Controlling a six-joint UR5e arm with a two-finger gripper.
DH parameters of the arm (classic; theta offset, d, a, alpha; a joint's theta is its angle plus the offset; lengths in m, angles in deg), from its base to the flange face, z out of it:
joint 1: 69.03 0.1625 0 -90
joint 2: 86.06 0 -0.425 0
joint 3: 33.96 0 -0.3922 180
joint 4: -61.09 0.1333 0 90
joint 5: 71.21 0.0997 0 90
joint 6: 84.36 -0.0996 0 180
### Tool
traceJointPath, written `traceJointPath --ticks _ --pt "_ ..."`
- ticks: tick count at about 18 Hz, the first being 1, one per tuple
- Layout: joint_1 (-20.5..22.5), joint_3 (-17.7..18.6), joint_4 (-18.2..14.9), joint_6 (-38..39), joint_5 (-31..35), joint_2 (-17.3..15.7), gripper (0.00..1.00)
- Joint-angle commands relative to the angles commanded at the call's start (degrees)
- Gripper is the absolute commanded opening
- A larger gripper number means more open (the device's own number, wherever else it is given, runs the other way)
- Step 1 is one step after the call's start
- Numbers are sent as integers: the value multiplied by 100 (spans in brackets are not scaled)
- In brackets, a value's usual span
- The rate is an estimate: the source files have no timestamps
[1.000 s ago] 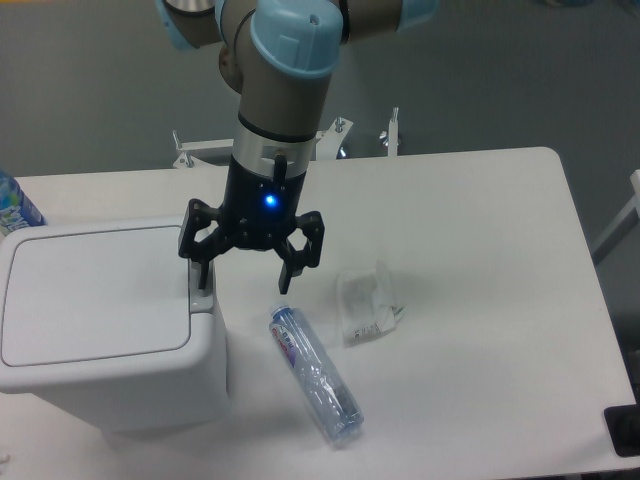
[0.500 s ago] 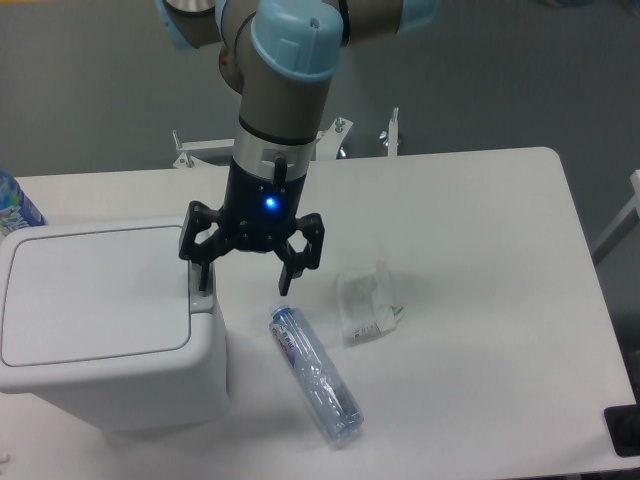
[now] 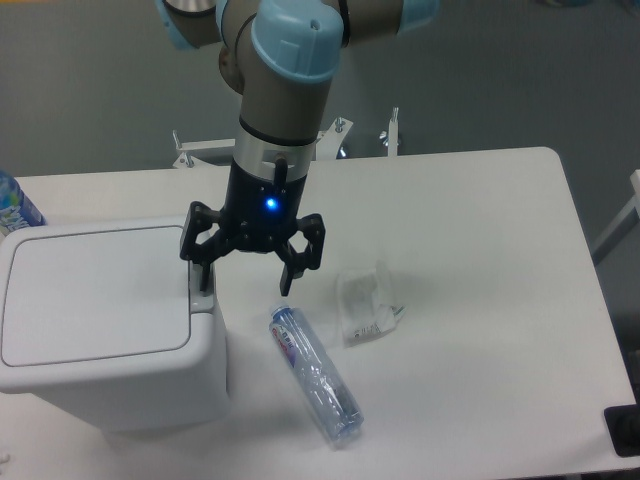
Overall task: Open the trash can
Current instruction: 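Lower the gripper onto the grey button and press it down, then hold the gripper above the button while the lid swings open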
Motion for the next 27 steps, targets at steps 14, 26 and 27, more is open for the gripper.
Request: traceJointPath --ticks 14,26,27 --pt "0 0 0 -26 0 26 100" --pt "184 -579 141 -61 148 26 100" --pt "306 -684 141 -62 289 53 100"
